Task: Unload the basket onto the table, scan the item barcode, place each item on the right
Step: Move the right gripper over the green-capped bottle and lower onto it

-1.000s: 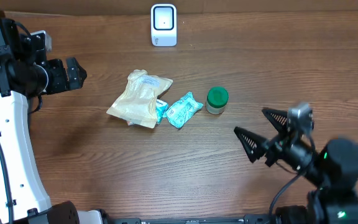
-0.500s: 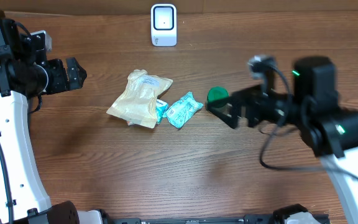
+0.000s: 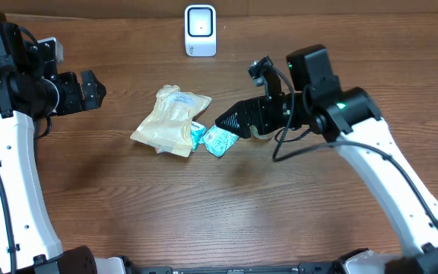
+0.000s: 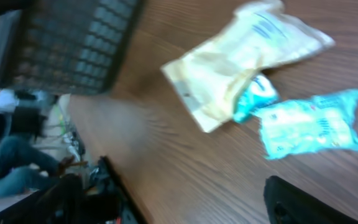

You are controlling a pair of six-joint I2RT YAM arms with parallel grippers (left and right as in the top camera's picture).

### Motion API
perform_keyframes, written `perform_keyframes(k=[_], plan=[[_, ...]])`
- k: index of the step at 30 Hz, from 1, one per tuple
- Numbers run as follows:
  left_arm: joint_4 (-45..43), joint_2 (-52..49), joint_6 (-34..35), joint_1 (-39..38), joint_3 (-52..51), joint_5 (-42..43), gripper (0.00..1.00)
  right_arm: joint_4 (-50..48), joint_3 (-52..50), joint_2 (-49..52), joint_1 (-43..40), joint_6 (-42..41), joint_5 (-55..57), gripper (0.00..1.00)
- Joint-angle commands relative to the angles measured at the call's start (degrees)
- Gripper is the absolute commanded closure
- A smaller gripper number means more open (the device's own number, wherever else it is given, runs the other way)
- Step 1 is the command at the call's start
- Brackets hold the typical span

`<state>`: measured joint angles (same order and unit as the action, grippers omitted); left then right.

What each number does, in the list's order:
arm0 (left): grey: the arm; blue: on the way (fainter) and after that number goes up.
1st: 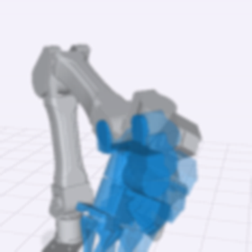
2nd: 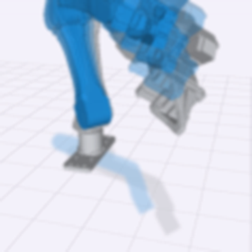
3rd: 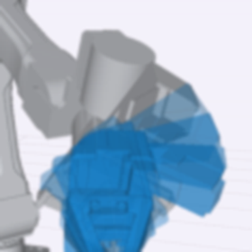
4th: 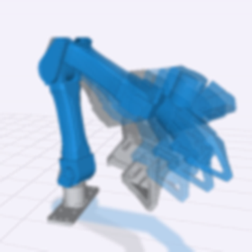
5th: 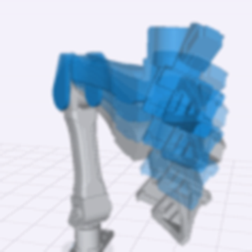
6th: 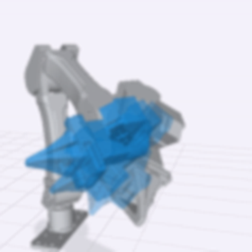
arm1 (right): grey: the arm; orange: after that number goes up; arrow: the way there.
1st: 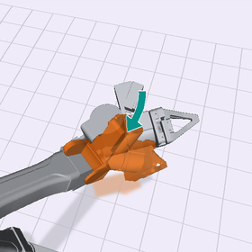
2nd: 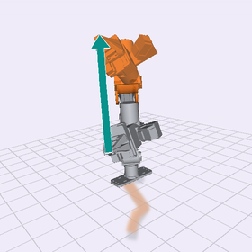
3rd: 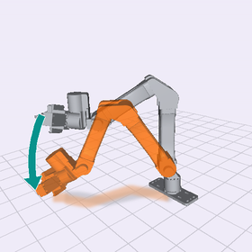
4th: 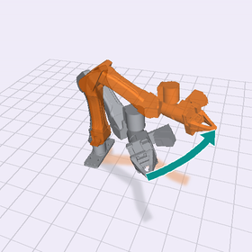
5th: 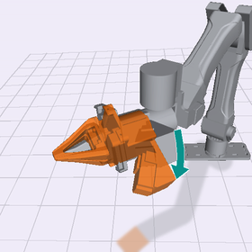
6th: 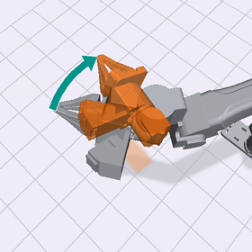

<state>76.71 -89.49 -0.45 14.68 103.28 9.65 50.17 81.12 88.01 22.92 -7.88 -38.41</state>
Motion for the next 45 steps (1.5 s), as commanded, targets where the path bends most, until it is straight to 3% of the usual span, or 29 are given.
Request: perform_keyframes(k=[1, 9, 17, 31, 45], plan=[[-0.1, -0.5, -1.3, 0.2, 0.2, 0.4, 0.00, -0.2, 1.4, 2.3, 0.0, -2.2, 10.9, 0.11], [-0.1, -0.5, -1.3, 0.2, 0.2, 0.4, 0.00, -0.9, 1.4, 4.5, 0.7, -5.5, 31.5, 0.10], [-0.1, -0.5, -1.3, 0.2, 0.2, 0.4, 0.00, -2.1, 1.4, 10.3, 2.3, -5.4, 41.0, 0.07], [-0.1, -0.5, -1.3, 0.2, 0.2, 0.4, 0.00, -1.7, 1.4, 16.9, 2.3, -5.2, 48.4, 0.04], [-0.1, -0.5, -1.3, 0.2, 0.2, 0.4, 0.01, -1.9, -0.1, 18.9, 2.3, -5.2, 45.8, 0.11]])
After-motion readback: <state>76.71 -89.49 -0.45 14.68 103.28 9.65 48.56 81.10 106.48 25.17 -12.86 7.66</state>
